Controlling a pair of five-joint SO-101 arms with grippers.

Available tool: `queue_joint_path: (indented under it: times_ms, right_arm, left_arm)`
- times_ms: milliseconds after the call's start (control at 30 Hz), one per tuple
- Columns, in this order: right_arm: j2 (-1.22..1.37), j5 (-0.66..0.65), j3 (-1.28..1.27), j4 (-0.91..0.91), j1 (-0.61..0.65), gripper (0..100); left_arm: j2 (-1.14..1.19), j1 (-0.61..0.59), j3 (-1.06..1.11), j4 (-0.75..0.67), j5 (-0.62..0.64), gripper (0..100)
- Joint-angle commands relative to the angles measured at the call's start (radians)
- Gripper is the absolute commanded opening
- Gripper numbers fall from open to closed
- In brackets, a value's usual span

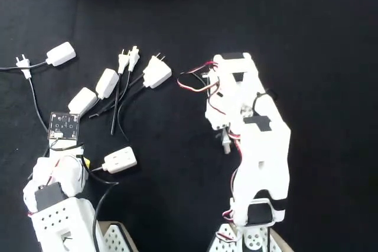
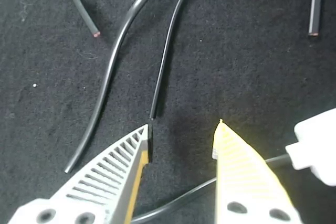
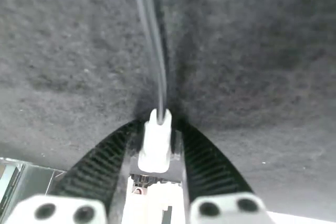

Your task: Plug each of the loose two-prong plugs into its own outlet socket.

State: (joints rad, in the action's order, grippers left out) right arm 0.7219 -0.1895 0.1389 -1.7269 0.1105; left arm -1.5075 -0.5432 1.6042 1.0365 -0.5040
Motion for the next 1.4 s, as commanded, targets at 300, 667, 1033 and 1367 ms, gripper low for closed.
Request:
queue_joint_path:
  times_ms: [300, 667, 1033, 1367]
  right_arm:
    - [0.018, -0.069, 0.085, -0.028, 0.037, 20.1]
    - [0.016, -0.064, 0.145, -0.032, 0.037, 22.9]
    - [0.012, -0.069, 0.147, -0.031, 0.040, 4.2]
    - [-0.015, -0.068, 0.199, -0.029, 0.040, 3.0]
  left_arm:
    - [-0.008, 0.008, -0.004, -0.015, -0.008, 20]
    - [-0.008, 0.008, -0.002, -0.015, -0.008, 20]
    - [-0.008, 0.008, -0.002, -0.015, -0.009, 20]
    - [-0.008, 0.008, -0.002, -0.015, -0.009, 20]
